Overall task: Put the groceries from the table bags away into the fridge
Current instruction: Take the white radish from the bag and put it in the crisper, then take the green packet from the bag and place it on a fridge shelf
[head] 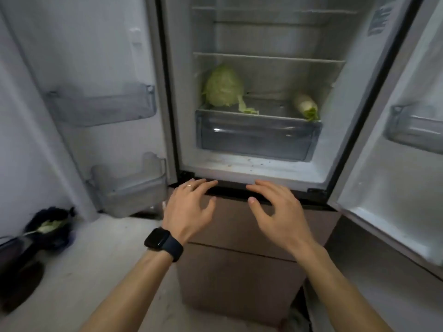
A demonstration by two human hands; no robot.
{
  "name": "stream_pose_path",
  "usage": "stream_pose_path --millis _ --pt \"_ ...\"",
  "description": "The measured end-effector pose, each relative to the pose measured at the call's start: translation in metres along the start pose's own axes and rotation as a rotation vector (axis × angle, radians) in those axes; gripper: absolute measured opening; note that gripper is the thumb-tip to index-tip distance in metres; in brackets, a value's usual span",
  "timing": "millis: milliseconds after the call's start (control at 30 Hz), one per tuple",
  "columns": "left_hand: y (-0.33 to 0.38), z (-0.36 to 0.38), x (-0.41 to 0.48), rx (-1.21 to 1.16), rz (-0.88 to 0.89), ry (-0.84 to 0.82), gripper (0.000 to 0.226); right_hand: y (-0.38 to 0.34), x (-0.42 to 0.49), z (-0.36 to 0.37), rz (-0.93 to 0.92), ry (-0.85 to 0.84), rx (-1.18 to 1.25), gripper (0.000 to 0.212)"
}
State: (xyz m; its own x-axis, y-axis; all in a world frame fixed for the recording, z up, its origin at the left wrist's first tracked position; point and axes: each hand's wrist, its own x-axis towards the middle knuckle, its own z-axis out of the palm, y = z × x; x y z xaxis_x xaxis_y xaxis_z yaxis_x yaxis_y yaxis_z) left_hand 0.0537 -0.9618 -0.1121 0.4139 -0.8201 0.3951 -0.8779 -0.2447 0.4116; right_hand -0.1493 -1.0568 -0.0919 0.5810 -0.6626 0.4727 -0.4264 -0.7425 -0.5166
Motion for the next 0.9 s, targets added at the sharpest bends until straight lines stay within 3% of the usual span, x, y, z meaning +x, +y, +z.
stream_pose_path --millis 400,900 --pt "-0.16 -0.153 -0.322 0.232 -0.681 0.084 0.044 -0.224 -0.129 0.152 -0.322 -0.482 0.256 0.032" --pt "-0.269 -0.409 -0.802 0.395 -1.26 0.36 0.045 -0.63 -0.429 0.293 -0.836 -0.924 0.369 0.039"
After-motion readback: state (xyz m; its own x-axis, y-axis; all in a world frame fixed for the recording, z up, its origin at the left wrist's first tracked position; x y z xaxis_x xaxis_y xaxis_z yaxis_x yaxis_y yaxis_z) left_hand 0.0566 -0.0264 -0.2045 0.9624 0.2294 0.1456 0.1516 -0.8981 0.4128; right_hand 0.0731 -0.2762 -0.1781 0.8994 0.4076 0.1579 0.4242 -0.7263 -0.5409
